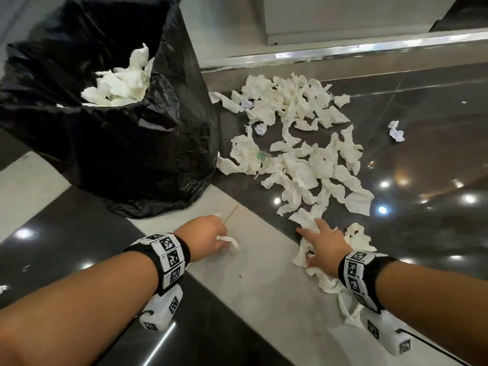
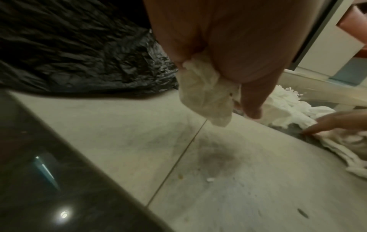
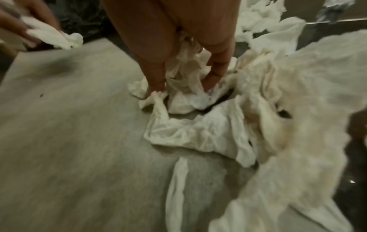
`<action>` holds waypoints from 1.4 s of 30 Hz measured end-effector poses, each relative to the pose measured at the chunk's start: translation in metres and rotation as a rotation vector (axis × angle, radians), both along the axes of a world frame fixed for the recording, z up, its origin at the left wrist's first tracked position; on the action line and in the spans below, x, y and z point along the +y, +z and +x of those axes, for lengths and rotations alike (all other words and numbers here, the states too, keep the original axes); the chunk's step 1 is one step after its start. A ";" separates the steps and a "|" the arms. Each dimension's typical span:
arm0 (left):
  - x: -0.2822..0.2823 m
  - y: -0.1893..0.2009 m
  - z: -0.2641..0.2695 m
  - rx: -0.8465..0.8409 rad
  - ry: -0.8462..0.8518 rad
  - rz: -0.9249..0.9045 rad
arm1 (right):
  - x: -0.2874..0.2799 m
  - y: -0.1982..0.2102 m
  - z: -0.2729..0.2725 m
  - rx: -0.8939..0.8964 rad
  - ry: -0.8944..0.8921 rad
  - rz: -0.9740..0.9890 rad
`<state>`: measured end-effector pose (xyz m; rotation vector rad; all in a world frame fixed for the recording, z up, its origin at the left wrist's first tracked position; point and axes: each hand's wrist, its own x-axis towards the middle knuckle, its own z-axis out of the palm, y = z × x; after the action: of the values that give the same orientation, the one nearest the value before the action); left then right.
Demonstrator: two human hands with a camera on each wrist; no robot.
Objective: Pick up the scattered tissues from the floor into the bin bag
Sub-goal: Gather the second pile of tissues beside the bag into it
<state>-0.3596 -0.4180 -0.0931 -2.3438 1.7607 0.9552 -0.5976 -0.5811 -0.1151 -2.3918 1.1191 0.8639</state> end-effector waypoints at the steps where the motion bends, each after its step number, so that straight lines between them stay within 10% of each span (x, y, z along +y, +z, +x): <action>1: 0.006 0.002 0.001 -0.033 -0.015 0.020 | 0.001 -0.002 0.006 -0.023 0.019 0.013; 27: 0.013 0.025 -0.015 -0.166 -0.145 0.082 | -0.058 0.119 -0.013 -0.918 -0.569 0.179; 32: 0.018 0.030 -0.012 -0.213 -0.152 0.063 | -0.044 0.090 -0.019 -0.661 -0.496 0.172; 42: 0.046 0.039 0.001 -0.276 -0.148 0.116 | -0.007 0.007 -0.023 0.064 0.241 0.007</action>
<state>-0.3581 -0.3718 -0.0546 -2.1207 1.6926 0.6579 -0.6202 -0.5878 -0.1080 -2.5452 0.8596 1.0258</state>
